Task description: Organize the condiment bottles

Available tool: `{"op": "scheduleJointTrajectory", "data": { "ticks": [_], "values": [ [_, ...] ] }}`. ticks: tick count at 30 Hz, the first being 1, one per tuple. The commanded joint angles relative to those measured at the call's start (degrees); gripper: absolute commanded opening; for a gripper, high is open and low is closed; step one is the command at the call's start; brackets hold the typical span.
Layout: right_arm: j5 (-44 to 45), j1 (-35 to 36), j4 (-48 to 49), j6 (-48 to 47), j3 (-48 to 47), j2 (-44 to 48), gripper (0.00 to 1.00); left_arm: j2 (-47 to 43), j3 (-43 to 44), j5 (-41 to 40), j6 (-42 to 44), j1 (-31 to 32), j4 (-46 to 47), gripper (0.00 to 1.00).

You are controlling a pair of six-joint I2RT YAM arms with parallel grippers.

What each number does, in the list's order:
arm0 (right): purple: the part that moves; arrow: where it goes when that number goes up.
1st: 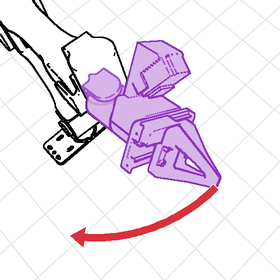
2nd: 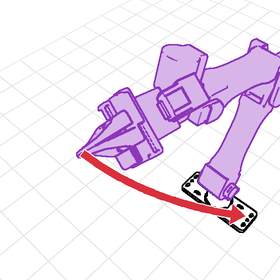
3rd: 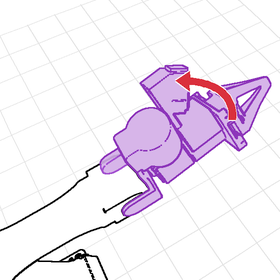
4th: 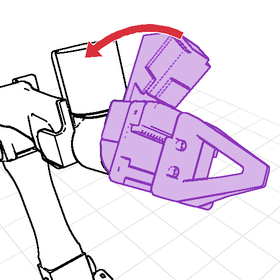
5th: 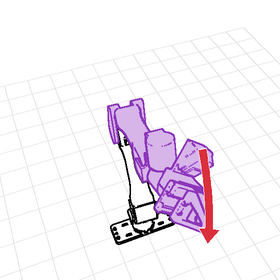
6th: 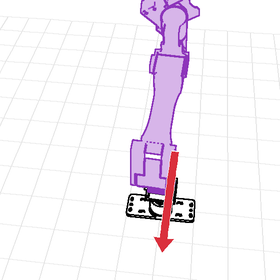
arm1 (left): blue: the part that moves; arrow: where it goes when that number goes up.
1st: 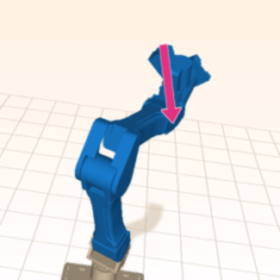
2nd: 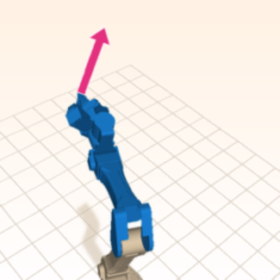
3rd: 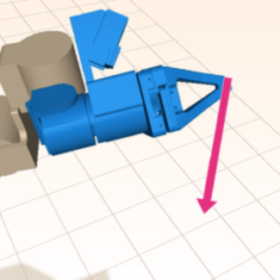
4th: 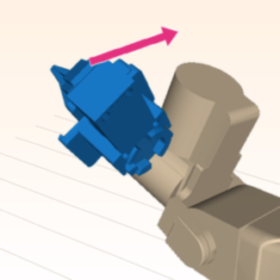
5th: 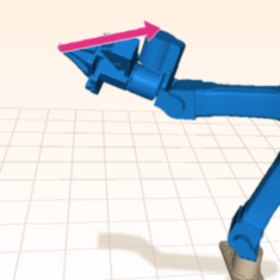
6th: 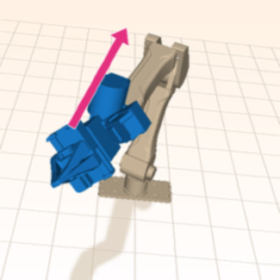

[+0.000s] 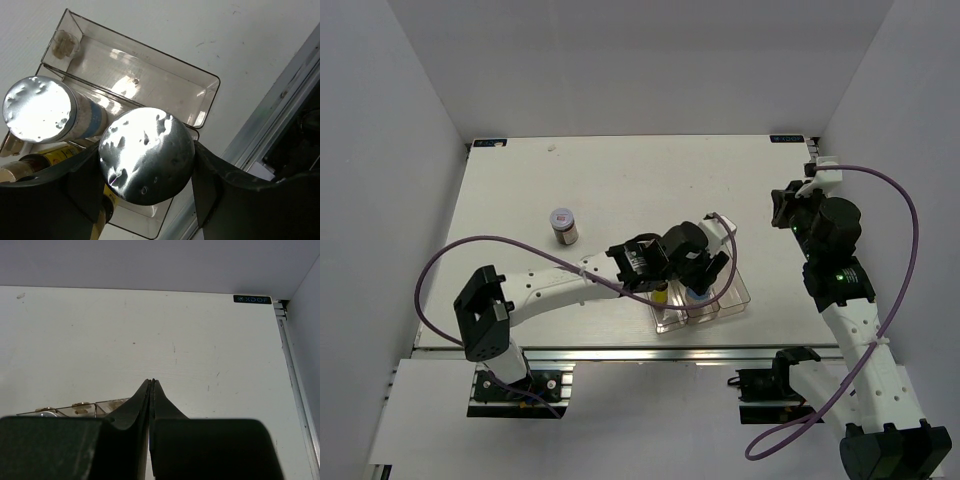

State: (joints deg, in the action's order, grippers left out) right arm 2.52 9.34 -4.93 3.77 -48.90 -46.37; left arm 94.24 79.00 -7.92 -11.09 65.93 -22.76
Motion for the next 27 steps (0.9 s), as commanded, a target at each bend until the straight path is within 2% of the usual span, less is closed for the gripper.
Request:
{"op": "scheduleJointTrajectory", "data": {
  "ticks": [1, 14, 15, 18, 19, 21, 24, 27],
  "values": [
    [-1.1, -0.3, 2.4, 0.4, 0.2, 0.2, 0.0, -1.5, -1.0, -5.8, 1.9, 1.8, 6.2, 0.0],
    [-2.0, -0.3, 2.5, 0.8, 0.4, 0.2, 0.0, 0.1, -5.2, -8.0, 2.4, 2.9, 12.0, 0.0],
    [-2.0, -0.3, 2.4, 0.8, 0.4, 0.2, 0.0, 0.2, -5.4, -8.2, 2.1, 2.9, 12.1, 0.1],
    [-2.0, -0.3, 2.4, 1.0, 0.5, 0.2, 0.0, 0.3, -6.2, -8.5, 1.7, 2.9, 12.5, 0.29],
    [-1.9, -0.3, 2.4, 0.9, 0.5, 0.2, 0.0, 0.3, -6.4, -8.4, 1.6, 2.9, 12.6, 0.42],
    [-2.0, -0.3, 2.5, 1.0, 0.5, 0.2, 0.0, 0.3, -6.4, -8.4, 1.5, 2.9, 12.6, 0.49],
    [-2.0, -0.3, 2.4, 0.9, 0.5, 0.1, 0.0, 0.0, -6.3, -8.3, 1.3, 2.9, 12.5, 0.64],
    [-2.0, -0.3, 2.4, 0.9, 0.6, 0.1, 0.0, -0.2, -5.9, -8.0, 1.2, 2.9, 12.4, 0.7]
  ]
}}
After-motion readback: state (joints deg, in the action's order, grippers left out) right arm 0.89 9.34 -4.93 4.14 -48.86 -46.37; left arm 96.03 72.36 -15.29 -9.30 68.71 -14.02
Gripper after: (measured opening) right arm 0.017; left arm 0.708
